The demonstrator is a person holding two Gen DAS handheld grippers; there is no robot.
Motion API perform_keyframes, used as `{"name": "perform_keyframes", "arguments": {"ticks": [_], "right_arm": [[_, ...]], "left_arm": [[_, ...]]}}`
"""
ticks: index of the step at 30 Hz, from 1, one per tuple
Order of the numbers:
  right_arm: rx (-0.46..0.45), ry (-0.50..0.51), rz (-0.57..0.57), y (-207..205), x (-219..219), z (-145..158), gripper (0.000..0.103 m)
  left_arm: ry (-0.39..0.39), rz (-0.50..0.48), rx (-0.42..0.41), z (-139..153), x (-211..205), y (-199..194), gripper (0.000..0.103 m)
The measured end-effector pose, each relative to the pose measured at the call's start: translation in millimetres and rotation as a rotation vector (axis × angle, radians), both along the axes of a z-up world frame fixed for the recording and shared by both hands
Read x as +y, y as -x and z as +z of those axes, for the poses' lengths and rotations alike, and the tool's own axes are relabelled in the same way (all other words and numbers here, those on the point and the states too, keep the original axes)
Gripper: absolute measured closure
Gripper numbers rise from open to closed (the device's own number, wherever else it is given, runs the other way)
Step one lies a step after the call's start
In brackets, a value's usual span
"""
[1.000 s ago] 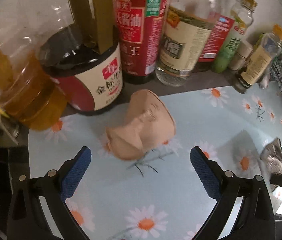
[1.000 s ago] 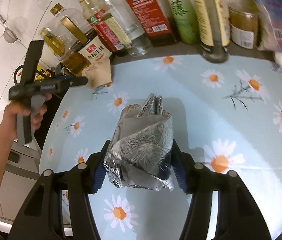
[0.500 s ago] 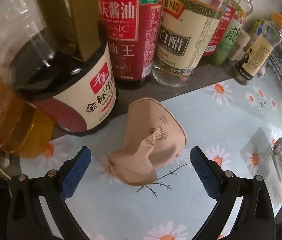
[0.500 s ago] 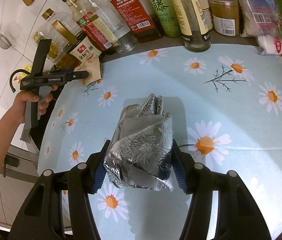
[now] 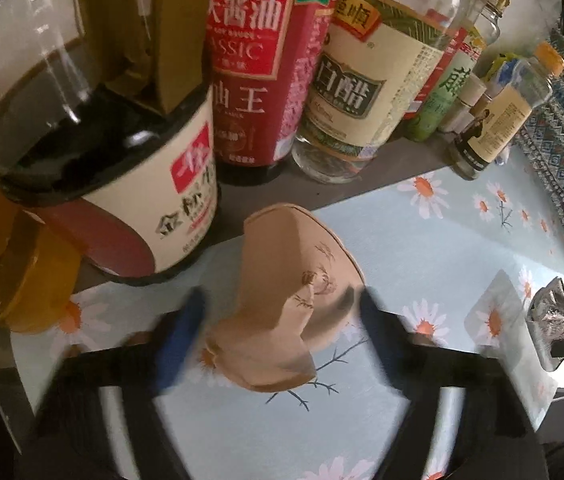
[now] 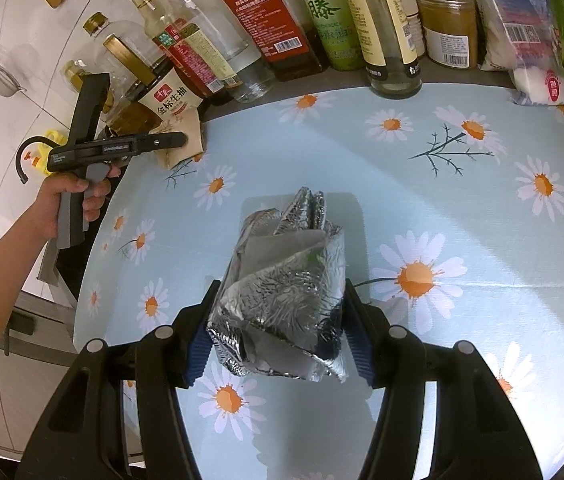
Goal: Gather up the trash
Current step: 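Grasp the paper cup with the left tool while the right holds the foil packet, then carry the paper cup and foil packet down to the black bin with both tools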
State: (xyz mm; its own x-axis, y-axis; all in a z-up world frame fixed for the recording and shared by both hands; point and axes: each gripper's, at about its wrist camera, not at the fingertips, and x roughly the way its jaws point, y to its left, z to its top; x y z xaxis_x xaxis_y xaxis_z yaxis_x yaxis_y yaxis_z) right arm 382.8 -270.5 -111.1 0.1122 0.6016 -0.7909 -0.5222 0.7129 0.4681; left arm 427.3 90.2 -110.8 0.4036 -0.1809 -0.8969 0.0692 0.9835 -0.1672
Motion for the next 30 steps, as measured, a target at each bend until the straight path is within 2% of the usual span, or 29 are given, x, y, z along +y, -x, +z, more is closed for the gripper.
{"name": "perform_keyframes", "arguments": {"ticks": [3,7,10,18,30], "right_arm": [[-0.003,0.000,0.002,1,3,1,0.045],[-0.008,0.000,0.007,3,6,2,0.045],[-0.008,0.000,0.012,5,10,2,0.045],[-0.024,-0.001,0.014,17,15,6,0.045],[-0.057,-0.002,0.016,51,27,17,0.045]], "left_arm": [[0.001,-0.014,-0.021,2,-1,5,0.043],[0.007,-0.009,-0.057,9,-3,11,0.056],[-0.006,-0.022,-0.057,9,-9,14,0.056],[-0.018,-0.033,-0.118,21,-21,35,0.056],[-0.027,-0.007,-0.159,35,-31,98,0.056]]}}
